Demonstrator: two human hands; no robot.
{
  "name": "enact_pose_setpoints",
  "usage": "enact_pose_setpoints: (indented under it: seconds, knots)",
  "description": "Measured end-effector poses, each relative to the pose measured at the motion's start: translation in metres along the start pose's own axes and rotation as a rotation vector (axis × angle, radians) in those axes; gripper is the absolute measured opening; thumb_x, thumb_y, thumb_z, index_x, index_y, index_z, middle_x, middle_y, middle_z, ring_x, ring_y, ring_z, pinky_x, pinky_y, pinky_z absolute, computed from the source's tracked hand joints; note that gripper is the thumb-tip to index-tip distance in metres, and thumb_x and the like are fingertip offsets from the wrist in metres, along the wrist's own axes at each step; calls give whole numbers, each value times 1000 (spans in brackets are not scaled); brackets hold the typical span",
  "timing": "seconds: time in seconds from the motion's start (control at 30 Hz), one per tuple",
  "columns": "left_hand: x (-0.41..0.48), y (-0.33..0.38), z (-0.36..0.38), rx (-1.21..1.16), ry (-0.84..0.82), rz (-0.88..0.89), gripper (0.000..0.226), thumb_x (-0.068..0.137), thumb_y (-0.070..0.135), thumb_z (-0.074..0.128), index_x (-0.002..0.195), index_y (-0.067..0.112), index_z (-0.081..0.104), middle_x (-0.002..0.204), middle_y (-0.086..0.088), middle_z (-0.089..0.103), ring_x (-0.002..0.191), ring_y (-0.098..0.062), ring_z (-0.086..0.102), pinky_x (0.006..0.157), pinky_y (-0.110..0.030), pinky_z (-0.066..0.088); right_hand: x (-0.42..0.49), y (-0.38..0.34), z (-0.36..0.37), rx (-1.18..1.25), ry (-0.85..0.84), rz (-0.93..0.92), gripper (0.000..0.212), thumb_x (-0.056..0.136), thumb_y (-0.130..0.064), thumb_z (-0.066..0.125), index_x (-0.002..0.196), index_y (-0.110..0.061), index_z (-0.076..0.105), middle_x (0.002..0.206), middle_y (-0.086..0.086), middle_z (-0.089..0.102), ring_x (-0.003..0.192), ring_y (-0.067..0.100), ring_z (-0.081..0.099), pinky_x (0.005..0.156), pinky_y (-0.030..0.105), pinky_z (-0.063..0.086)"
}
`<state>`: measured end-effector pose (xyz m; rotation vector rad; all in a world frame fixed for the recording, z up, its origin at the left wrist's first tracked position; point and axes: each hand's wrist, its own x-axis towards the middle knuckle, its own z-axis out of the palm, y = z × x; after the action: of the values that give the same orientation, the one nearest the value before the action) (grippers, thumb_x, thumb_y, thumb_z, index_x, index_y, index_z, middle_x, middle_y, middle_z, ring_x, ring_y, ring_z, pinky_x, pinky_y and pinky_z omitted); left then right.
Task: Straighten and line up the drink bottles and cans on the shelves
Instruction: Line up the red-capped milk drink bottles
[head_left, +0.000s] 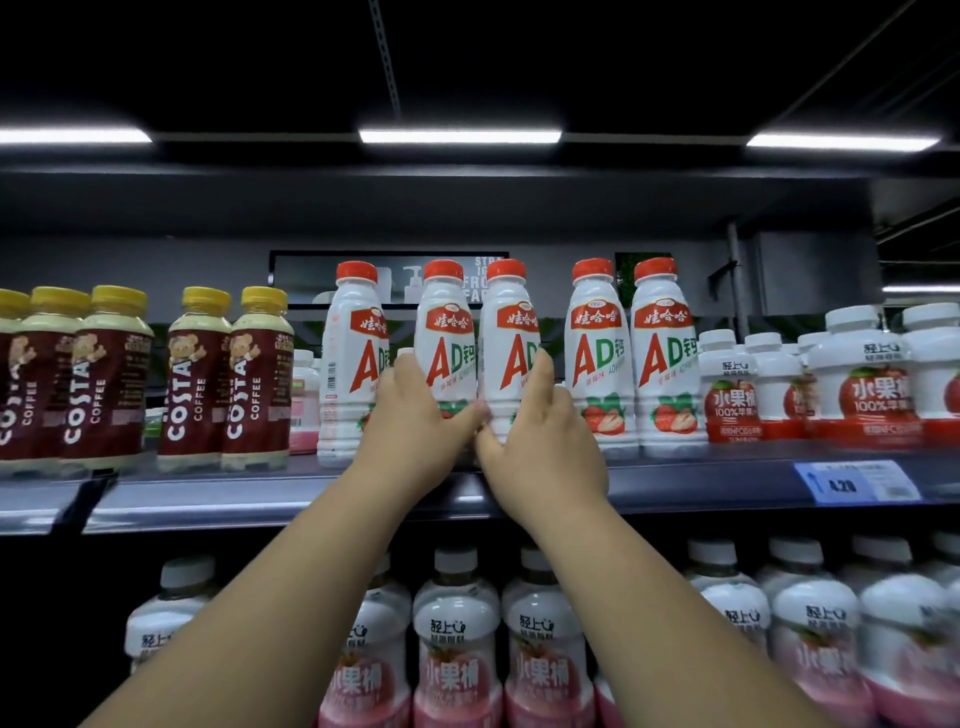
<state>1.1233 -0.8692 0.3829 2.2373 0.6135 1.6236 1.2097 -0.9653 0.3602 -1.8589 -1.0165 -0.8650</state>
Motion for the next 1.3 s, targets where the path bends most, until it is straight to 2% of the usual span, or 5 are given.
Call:
enact_pose_setpoints:
  seconds: [0.33, 0.57, 0.83, 1.07, 1.3]
  knots:
    - [-2, -3, 1, -42, 3, 36, 52, 87, 35, 71, 124, 16, 40, 110, 3, 52, 95, -15, 50, 77, -30, 43, -5, 0, 1, 24, 93, -25, 83, 96, -46, 53, 154, -12, 5, 142, 12, 39, 126, 28, 41, 102, 39, 39]
    - [-1, -8, 5, 51, 15, 73, 65, 90, 40, 64, 139, 11, 31, 127, -10, 52, 109, -28, 54, 87, -40, 46, -6, 1, 4, 8, 210, 0, 60, 90, -48, 62, 131, -14, 34, 122, 7, 53, 108, 26, 48, 94, 40, 41]
    - [-1, -8, 4, 93, -20, 108, 46, 87, 43, 64, 118, 20, 39, 117, -2, 62, 100, -27, 60, 74, -34, 43, -2, 1, 2, -273, 211, 46, 73, 93, -60, 43, 148, -18, 19, 129, 4, 55, 112, 26, 38, 86, 44, 21]
    - [0, -13, 7, 95, -10, 190, 58, 85, 50, 66, 128, 20, 43, 120, -5, 55, 107, -26, 56, 87, -41, 51, -6, 13, 3, -135, 298, 50, 56, 88, -61, 57, 120, -21, 37, 118, 1, 59, 111, 26, 42, 87, 41, 20]
    - [-5, -7, 3, 43, -21, 218, 47, 86, 40, 68, 124, 27, 45, 120, 6, 63, 104, -15, 60, 79, -27, 44, -7, 18, 8, -70, 371, 42, 60, 79, -56, 71, 120, -20, 45, 118, 3, 57, 111, 29, 46, 91, 44, 31]
